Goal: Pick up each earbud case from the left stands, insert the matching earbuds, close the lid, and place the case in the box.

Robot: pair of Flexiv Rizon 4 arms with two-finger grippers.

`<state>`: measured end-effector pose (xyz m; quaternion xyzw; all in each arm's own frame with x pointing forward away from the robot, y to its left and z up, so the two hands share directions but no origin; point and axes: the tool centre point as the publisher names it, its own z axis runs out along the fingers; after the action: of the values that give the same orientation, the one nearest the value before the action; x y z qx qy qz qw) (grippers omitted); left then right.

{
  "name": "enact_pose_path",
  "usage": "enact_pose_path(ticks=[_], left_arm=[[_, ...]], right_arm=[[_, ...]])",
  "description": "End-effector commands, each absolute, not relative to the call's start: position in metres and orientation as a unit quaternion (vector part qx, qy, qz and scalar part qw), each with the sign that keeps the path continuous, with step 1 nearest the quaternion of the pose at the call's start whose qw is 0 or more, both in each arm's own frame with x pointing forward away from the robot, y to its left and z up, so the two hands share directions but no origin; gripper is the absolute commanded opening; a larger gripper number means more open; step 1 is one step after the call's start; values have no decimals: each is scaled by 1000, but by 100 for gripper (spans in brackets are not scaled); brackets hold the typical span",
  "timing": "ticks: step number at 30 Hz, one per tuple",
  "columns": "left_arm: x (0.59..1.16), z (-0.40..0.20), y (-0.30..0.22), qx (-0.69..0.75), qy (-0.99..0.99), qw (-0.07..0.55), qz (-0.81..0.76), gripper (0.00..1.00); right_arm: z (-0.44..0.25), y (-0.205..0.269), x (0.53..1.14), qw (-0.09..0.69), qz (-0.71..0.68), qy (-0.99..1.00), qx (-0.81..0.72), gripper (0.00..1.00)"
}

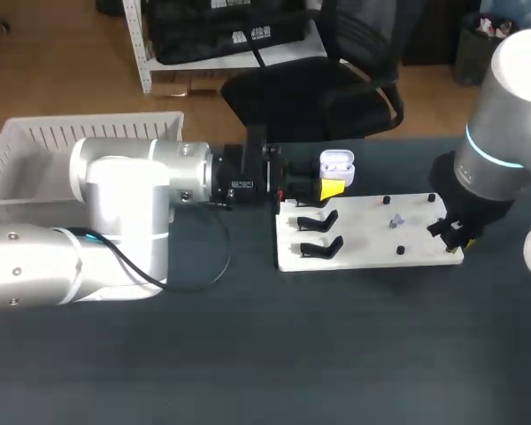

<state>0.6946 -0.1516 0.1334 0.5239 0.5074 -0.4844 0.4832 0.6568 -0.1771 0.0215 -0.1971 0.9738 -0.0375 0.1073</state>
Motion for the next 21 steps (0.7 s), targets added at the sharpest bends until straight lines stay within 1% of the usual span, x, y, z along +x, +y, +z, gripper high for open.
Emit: enact_pose_path(ticks=[1, 8, 11, 21], left_arm=[[693, 133, -152, 522, 507, 486, -483, 0], [693, 133, -152, 522, 507, 486, -483, 0], [693, 133, -152, 522, 507, 486, -483, 0], [693, 133, -152, 522, 507, 486, -483, 0]], right_arm=[[24, -175, 655, 108, -45, 974, -193, 0], [52, -177, 645, 112, -54, 976, -178, 0], [68, -176, 637, 107, -35, 981, -160, 0], [125, -152, 604, 71, -48, 986, -146, 0]])
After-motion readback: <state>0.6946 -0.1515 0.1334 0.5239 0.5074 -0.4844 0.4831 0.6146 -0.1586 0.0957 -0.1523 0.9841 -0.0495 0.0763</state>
